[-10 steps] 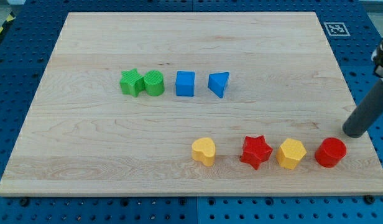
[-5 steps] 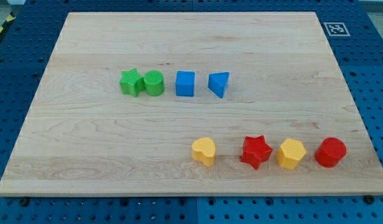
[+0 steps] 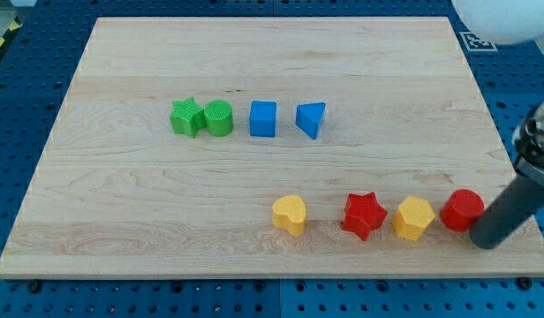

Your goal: Place the red circle below the green star

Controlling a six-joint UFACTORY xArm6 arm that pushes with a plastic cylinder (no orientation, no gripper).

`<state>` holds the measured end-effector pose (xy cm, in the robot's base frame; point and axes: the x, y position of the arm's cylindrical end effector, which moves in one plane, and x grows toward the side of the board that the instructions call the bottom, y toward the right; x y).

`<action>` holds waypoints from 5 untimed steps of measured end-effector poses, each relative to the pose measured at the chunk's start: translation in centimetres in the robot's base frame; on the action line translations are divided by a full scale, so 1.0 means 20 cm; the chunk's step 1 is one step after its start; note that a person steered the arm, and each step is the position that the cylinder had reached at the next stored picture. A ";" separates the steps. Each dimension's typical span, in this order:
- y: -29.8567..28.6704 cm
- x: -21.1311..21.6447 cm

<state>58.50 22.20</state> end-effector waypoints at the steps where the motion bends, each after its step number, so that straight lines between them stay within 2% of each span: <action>1: -0.06 -0.12; 2: -0.11 -0.27; 5: 0.00 -0.42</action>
<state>50.15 22.18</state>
